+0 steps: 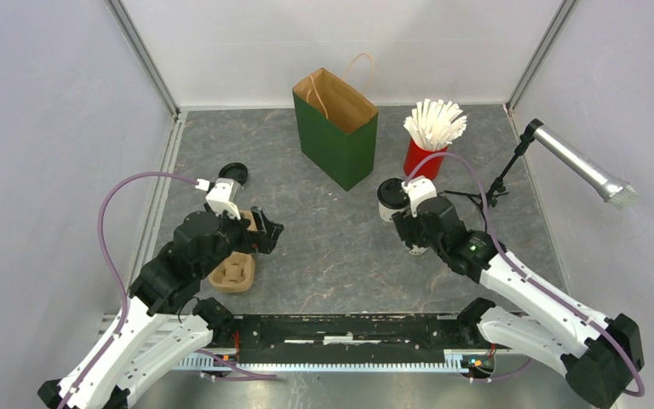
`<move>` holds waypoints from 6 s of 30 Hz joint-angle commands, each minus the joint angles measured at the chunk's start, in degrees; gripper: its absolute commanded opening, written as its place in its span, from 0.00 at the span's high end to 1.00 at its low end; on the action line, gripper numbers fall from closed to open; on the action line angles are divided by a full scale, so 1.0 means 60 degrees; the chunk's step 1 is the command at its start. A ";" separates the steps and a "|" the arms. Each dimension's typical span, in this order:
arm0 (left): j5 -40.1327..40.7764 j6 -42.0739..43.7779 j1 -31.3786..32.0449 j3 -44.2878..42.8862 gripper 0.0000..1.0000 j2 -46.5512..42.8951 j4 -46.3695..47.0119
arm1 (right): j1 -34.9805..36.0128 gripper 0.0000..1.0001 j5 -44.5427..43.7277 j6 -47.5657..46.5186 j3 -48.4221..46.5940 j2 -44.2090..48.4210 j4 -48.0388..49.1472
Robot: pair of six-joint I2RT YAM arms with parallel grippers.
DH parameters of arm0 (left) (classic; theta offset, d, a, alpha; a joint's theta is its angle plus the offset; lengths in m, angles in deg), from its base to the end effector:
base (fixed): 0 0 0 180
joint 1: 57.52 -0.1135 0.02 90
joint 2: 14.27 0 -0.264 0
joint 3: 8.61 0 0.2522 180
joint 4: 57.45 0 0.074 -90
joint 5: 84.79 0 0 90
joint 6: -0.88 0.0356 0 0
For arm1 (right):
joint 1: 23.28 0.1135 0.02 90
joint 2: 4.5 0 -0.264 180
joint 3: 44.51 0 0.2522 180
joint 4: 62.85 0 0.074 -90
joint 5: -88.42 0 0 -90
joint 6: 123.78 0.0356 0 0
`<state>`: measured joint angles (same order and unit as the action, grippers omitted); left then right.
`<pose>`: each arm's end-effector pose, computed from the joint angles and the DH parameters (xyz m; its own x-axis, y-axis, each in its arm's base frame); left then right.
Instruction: Pack the takeout coffee
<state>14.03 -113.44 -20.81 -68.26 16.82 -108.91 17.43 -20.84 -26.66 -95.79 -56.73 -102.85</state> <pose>0.0963 -0.0650 0.3279 -0.4809 -0.1491 -0.8640 0.3066 0.8946 -0.3250 0.1530 0.1162 0.2475 -0.5459 -0.3153 -0.7763 -0.3620 0.9243 -0.1209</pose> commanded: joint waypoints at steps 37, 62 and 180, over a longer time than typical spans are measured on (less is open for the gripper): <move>-0.0112 0.0388 -0.0024 0.0040 0.00 0.0258 0.0099 | -0.3752 0.02 0.1708 -0.1544 -0.1010 -0.0588 -0.0335; -0.2712 -0.7049 0.3226 0.0146 0.16 0.9364 1.2159 | -0.3739 0.03 0.4311 -0.1902 -0.0050 0.1476 -0.0314; -0.1355 -0.4275 0.1717 -0.1820 0.70 1.2269 0.9259 | -0.3473 0.67 0.4367 -0.0205 0.0157 -0.3344 0.4072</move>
<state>4.06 -140.69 -10.78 -79.60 91.22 -54.48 -2.63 5.60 -27.56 -97.26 -74.52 -73.73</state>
